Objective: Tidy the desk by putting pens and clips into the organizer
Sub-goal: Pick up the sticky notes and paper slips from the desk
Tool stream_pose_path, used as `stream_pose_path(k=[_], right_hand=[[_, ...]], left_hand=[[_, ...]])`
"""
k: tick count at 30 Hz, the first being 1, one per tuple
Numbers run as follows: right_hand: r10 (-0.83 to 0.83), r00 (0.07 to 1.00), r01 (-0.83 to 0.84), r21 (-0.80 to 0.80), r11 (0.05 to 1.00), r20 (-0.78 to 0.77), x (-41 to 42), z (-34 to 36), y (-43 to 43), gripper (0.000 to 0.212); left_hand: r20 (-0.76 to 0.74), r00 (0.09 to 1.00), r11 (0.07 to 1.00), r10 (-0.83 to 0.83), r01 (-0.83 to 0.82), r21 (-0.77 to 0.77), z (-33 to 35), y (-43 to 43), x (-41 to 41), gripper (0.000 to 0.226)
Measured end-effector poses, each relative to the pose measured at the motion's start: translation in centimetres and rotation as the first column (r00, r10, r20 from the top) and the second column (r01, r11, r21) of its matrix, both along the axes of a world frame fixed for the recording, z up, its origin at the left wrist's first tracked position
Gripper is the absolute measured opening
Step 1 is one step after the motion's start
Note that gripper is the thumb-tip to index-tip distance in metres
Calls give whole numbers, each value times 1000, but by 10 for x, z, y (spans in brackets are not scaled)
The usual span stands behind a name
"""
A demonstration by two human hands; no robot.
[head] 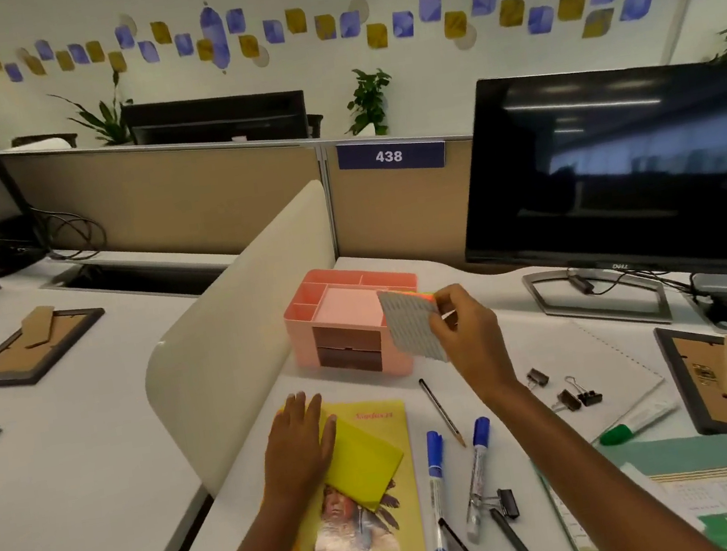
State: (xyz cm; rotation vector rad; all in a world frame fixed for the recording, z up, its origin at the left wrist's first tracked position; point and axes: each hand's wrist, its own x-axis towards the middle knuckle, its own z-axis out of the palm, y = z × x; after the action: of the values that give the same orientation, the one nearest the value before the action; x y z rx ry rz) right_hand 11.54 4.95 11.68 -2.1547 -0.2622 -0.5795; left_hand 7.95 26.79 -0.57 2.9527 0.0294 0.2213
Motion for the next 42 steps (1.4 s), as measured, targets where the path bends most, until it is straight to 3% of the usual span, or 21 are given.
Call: stream_pose_path(k=[9,15,19,22,27,30,34,38,42], right_hand=[[-46,998,44,53,998,49,86,11,67,11],[-36,999,38,-49,998,37,126,3,87,12],[-30,999,27,-105,994,-26,142,-5,99,13],[-26,996,17,-104,994,-83,149,-13,107,12],[-28,981,12,-85,996,-190,145,-22,113,15],[-10,992,-1,-89,996,-122,121,-23,110,25],[89,996,-88,-78,993,5,65,-32,95,18],[181,947,-214,-101,972,-264,8,-53,83,17],[95,768,-352,-295,888,-633,-29,-71,85,71]], left_hand=[[-7,996,996,-86,86,-24,-6,7,39,69],[1,996,980,-92,91,-176,-15,6,41,93],[-7,999,962,-48,44,-271,-11,5,39,73],[-13,999,947,-51,44,-319,-10,5,38,79],[-4,999,920,-33,28,-391,-6,5,36,62],[-17,1000,896,-14,5,-443,-1,6,35,44],[-12,1000,893,-10,4,-449,4,5,33,40],[-25,1000,895,-8,-4,-446,5,4,31,39],[-23,1000,884,8,-17,-467,6,3,30,38]])
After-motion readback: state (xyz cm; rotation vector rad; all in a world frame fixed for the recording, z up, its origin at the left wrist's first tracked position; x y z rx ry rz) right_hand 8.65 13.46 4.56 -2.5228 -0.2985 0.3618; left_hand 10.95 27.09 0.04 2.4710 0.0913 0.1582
